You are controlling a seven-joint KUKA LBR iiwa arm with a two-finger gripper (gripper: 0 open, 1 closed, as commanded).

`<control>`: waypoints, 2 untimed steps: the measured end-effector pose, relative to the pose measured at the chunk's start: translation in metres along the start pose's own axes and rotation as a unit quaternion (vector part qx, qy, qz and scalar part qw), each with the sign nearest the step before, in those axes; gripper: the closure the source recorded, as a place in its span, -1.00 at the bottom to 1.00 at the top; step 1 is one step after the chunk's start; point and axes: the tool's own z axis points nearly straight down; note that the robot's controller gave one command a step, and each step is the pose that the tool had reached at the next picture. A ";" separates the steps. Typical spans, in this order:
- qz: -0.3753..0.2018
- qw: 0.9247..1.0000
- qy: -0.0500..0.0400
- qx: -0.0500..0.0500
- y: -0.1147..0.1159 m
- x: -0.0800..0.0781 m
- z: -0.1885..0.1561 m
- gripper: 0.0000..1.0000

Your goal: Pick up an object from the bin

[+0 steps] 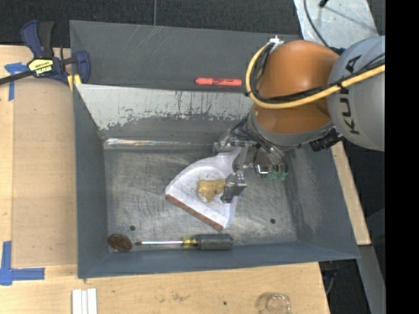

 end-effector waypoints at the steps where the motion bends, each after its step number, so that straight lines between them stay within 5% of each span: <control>1: 0.000 1.000 -0.004 0.000 0.000 -0.002 -0.004 -1.00; 2: -0.019 1.000 -0.006 0.000 0.003 -0.005 0.004 -1.00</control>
Offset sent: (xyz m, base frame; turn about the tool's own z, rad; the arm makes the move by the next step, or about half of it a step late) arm 0.0166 0.0203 -0.0569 -0.2224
